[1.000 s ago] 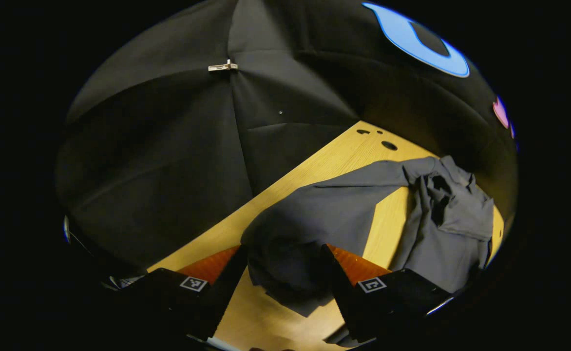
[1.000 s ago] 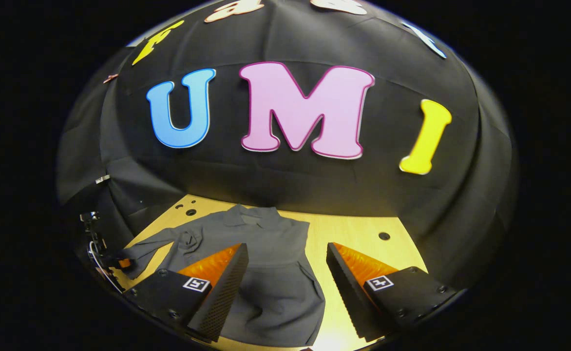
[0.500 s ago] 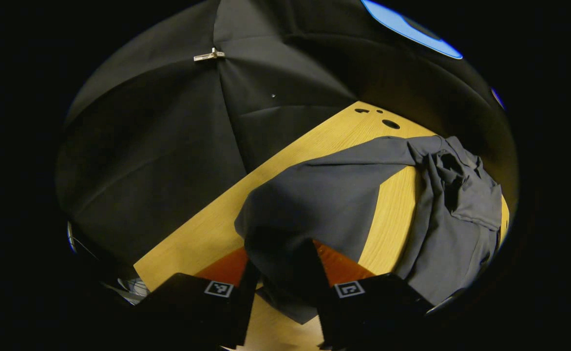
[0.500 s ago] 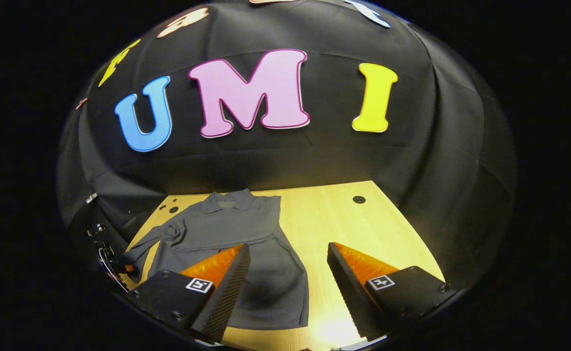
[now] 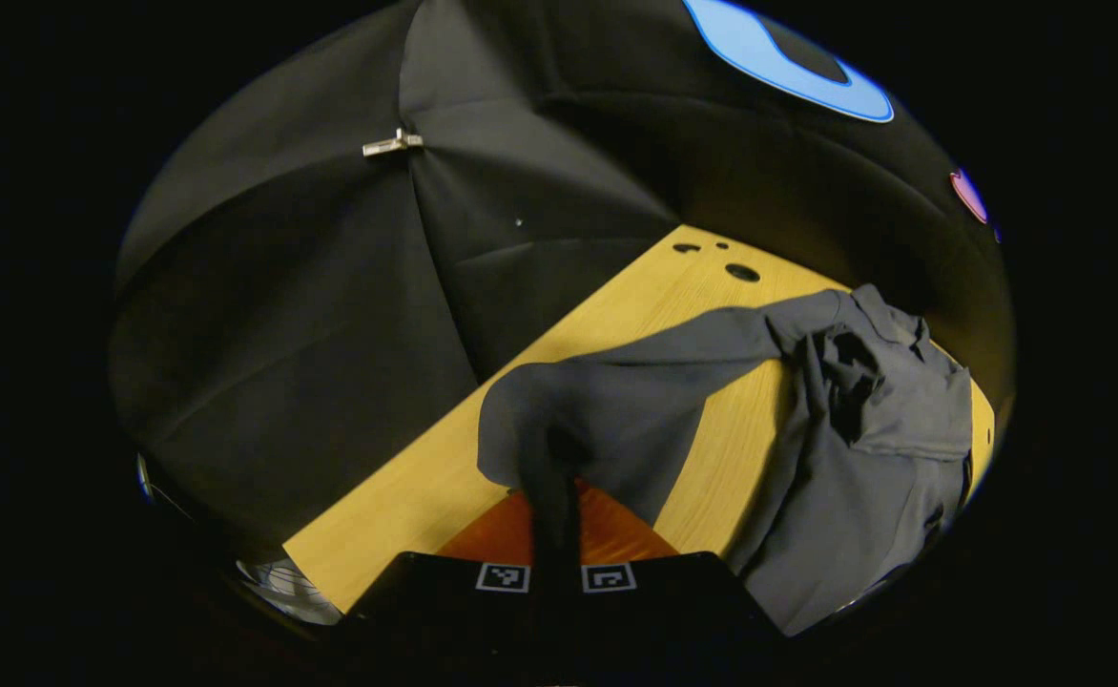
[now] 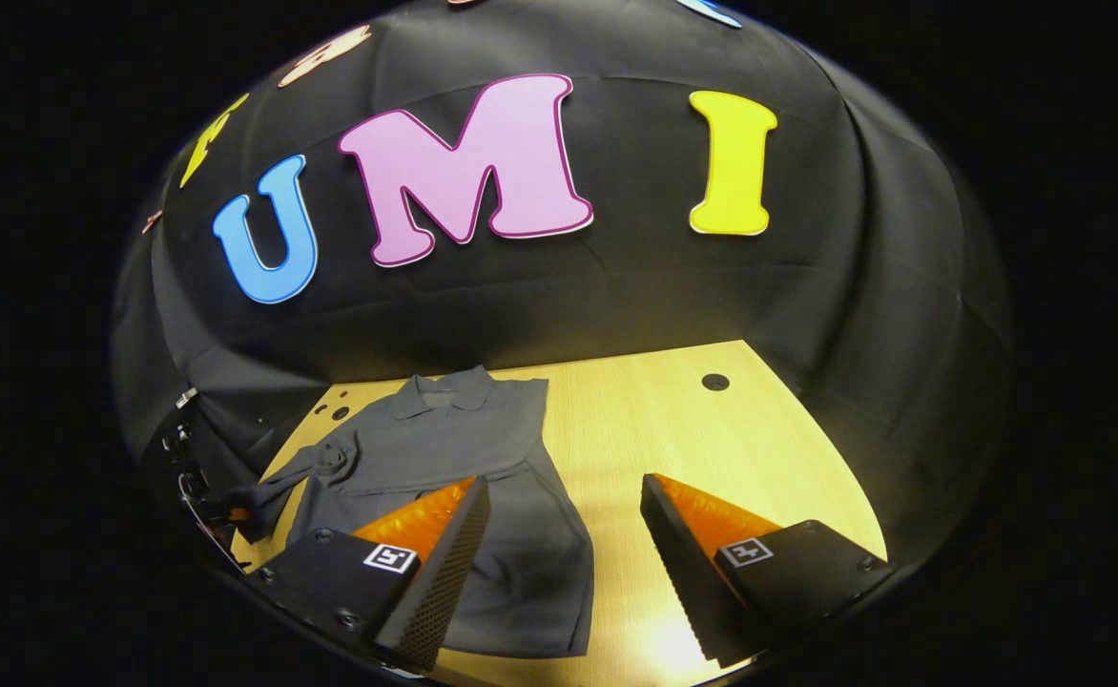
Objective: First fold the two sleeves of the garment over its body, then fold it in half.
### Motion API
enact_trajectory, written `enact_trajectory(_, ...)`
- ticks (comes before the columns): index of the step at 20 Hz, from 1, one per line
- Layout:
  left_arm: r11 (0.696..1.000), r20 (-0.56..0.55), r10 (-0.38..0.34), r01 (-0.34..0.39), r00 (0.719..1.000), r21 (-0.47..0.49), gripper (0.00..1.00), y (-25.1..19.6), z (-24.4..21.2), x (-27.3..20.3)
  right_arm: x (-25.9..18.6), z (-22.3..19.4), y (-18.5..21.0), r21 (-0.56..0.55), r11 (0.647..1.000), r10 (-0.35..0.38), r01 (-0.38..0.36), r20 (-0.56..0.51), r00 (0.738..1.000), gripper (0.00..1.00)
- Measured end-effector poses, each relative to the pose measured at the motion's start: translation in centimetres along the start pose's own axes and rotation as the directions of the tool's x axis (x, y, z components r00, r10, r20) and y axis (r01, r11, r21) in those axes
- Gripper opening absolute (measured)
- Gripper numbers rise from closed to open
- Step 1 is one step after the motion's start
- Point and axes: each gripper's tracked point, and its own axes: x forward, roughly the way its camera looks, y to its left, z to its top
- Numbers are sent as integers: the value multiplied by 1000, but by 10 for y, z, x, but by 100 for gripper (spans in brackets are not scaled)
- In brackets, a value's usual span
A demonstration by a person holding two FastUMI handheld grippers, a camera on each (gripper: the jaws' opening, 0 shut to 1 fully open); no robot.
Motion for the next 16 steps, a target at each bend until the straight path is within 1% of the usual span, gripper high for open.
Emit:
enact_trajectory(2, 1000, 50, -2, 2, 999, 7, 5, -9, 25, -11, 11, -1, -4, -2, 1000, 13, -13, -4, 1000, 99)
enact_trajectory(4, 1000, 105, -19, 19, 994, 6, 5, -24, 54, -22, 25, -1, -3, -3, 1000, 19, -19, 16, 1000, 99)
enact_trajectory(6, 999, 154, -45, 45, 987, 4, 5, -41, 83, -37, 30, -5, -4, 11, 999, 37, -37, 12, 999, 99)
enact_trajectory(8, 997, 195, -82, 81, 977, 13, 5, -69, 112, -46, 31, -6, -12, 25, 999, 45, -45, 8, 999, 99)
enact_trajectory(12, 983, 261, -184, 169, 948, 76, 6, -141, 160, -69, 30, -10, -26, 57, 998, 35, -35, 10, 999, 99)
enact_trajectory(14, 966, 280, -252, 227, 926, 119, 5, -189, 172, -81, 28, -14, -35, 73, 997, 20, -20, 9, 1000, 99)
enact_trajectory(16, 940, 283, -329, 283, 901, 189, 5, -241, 175, -92, 28, -19, -45, 96, 995, 2, -3, 10, 1000, 99)
